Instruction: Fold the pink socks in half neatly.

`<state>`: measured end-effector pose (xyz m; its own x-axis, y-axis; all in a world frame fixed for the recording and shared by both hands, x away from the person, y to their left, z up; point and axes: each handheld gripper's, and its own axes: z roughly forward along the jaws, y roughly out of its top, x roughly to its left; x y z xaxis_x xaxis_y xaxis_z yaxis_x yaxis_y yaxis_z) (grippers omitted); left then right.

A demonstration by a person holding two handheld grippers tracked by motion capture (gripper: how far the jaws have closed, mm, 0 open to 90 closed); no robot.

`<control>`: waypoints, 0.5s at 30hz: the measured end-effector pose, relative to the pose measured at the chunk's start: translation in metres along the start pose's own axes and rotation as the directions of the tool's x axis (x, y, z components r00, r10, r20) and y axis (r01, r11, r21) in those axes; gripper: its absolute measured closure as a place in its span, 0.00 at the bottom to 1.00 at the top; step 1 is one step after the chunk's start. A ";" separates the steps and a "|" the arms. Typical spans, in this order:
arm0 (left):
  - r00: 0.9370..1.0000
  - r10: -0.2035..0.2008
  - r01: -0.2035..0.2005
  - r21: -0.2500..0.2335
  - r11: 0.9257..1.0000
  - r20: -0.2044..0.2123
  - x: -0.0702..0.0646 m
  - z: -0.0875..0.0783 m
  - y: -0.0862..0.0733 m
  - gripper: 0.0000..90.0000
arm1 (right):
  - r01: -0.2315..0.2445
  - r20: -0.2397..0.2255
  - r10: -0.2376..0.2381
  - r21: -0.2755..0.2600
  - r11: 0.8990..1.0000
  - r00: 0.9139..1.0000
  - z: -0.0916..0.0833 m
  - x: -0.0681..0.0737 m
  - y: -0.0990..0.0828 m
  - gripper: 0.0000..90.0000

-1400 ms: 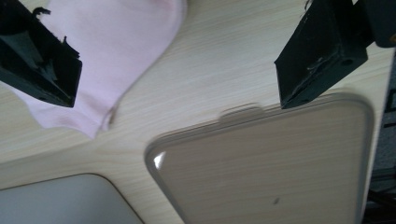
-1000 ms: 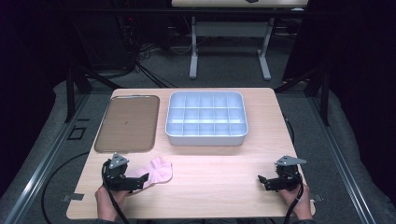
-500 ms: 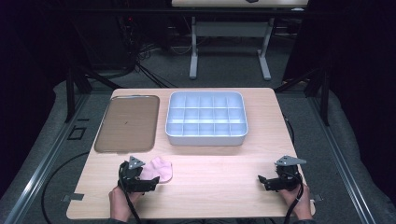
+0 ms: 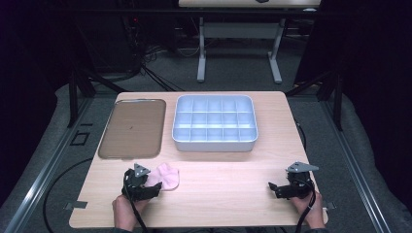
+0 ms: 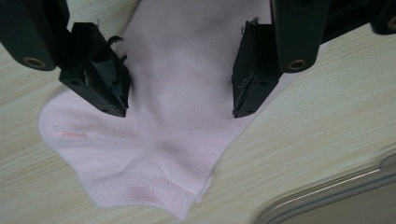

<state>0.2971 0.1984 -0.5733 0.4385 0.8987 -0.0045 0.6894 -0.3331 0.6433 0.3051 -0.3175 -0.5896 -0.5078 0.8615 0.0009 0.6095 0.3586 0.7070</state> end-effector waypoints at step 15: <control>1.000 -0.005 0.005 -0.054 0.999 0.010 0.004 -0.003 -0.007 0.82 | -0.002 0.002 0.002 -0.001 1.000 1.000 0.000 0.000 0.000 0.00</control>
<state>0.2927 0.2050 -0.5756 0.4411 0.8973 -0.0156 0.6598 -0.3124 0.6835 0.3051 -0.3175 -0.5897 -0.5056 0.8628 0.0005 0.6097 0.3569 0.7078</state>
